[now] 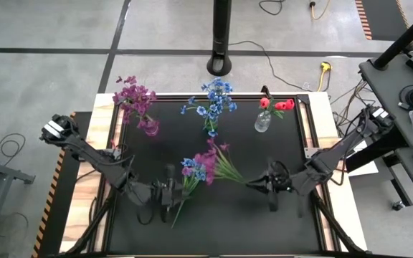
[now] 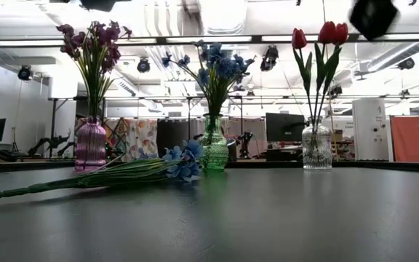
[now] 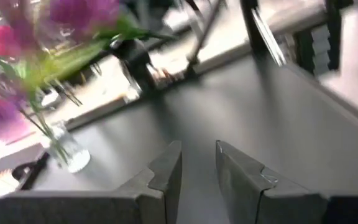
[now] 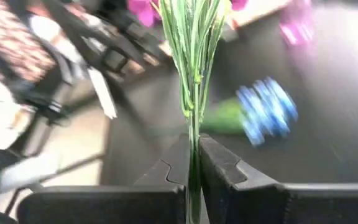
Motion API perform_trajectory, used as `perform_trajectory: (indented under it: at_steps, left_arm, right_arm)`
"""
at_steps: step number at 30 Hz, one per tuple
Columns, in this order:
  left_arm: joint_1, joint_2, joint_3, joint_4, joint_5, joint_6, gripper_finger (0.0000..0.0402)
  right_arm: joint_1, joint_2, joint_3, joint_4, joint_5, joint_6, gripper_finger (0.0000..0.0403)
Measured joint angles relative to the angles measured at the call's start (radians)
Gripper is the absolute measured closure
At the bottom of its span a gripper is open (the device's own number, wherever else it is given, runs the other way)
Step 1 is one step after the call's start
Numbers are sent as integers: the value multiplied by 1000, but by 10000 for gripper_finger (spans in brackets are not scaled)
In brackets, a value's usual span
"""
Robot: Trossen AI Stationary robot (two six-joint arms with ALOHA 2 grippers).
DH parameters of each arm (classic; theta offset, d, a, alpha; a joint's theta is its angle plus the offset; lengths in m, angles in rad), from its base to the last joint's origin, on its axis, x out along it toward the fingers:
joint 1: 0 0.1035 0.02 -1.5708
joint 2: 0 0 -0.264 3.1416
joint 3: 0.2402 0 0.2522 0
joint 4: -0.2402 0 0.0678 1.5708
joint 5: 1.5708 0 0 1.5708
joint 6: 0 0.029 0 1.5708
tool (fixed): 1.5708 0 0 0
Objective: Sort flowers into vase by color
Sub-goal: Put the violet flowers into the violet vase
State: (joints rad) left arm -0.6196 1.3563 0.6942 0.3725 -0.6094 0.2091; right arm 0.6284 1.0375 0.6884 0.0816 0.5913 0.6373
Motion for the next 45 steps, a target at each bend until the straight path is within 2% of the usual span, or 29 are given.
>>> perform_trajectory:
  at_steps: [3,6,9,11,15,19,25,29,32,41,43,45]
  left_arm:
    - [34,0,-28,168,1,14,319]
    - [75,0,-50,295,49,12,314]
    - [112,0,-75,389,108,-19,292]
    - [133,0,-79,438,129,-38,271]
    - [148,38,-65,515,130,-33,227]
    - [158,99,-7,534,131,-9,195]
    - [158,179,78,529,131,73,184]
    - [158,184,94,534,131,95,201]
    - [159,182,92,531,130,96,231]
    - [158,180,90,527,121,85,381]
    - [158,180,90,526,121,76,392]
    - [158,179,90,521,108,67,386]
  right_arm:
    - [-1,40,0,209,2,-239,385]
    - [-15,104,0,397,3,-446,385]
    - [-49,185,-1,607,-4,-604,385]
    - [-80,245,-1,737,-44,-681,385]
    - [-158,369,1,955,-164,-731,385]
    - [-228,500,28,1101,-347,-743,385]
    - [-276,605,79,1155,-372,-717,385]
    - [-278,633,83,1144,-390,-727,385]
    - [-280,634,84,1155,-392,-728,385]
    - [-282,634,84,1150,-382,-720,376]
    - [-282,634,84,1150,-382,-704,359]
    - [-282,634,84,1150,-382,-689,334]
